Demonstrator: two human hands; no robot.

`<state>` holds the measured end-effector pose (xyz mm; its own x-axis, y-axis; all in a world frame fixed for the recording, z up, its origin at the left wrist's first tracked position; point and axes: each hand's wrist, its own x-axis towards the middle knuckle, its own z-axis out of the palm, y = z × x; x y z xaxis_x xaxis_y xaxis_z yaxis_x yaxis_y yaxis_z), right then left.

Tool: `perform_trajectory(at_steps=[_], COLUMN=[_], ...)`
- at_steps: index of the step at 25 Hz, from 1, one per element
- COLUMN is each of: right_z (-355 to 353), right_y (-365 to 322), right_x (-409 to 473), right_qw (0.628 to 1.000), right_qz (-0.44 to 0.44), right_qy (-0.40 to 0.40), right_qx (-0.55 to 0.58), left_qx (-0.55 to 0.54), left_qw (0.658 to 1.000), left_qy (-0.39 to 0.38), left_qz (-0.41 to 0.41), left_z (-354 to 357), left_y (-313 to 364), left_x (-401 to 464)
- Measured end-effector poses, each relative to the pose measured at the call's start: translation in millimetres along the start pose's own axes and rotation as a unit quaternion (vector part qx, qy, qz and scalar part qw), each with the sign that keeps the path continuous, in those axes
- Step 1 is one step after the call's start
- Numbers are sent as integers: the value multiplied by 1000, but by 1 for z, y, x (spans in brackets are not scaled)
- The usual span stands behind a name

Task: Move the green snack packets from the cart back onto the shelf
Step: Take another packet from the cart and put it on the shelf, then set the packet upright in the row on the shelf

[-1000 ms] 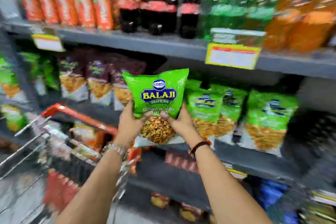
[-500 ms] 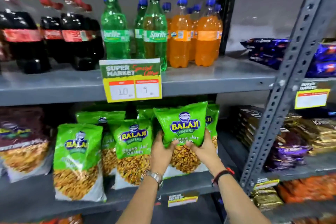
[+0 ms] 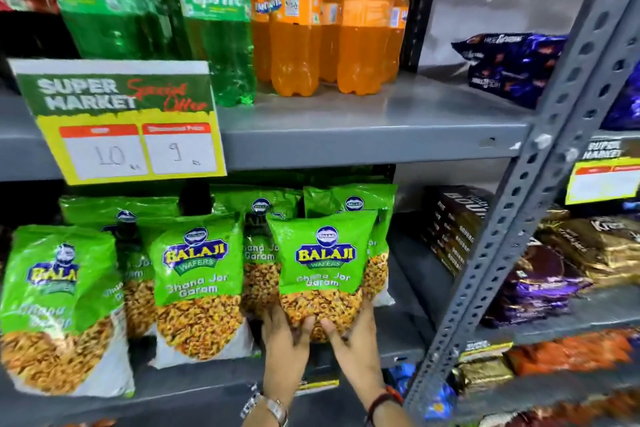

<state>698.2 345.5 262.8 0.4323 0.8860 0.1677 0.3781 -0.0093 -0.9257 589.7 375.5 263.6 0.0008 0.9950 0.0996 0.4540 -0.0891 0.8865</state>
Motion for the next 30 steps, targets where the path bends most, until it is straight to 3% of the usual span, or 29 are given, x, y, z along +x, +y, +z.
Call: perform_trajectory(at_steps=[6,11,14,17,19,21,23,26,30], right_z=[-44,-57,-52,-42,-19,15,48,92,123], right_y=[15,38,35,16,-7,-30,-43,-53,-54], right_x=[12,17,7,-16,-29,-37,-38,-34,-27], right_qw=[999,998,998,987,976,973,979,978,973], right_qz=[-29,-20,18,-57,-132,-191,-182,-87,-21], right_qy=[20,-51,9,137,156,97,-22,-178,-215], right_qx=[-21,-24,-54,-66,-75,-83,-87,-67,-79], left_qx=[3,22,8,48,84,91,70,36,22], left_qw=[1000,999,999,994,981,969,969,990,997], left_qy=[2,-34,-30,64,157,227,235,135,70], left_qz=[12,-5,23,70,79,47,-1,-37,-35], left_z=[32,52,39,4,-33,-72,-99,-127,-136], left_y=[29,30,36,23,6,-14,-29,-50,-64], left_x=[-14,-14,-20,-28,-29,-24,-19,-9,6])
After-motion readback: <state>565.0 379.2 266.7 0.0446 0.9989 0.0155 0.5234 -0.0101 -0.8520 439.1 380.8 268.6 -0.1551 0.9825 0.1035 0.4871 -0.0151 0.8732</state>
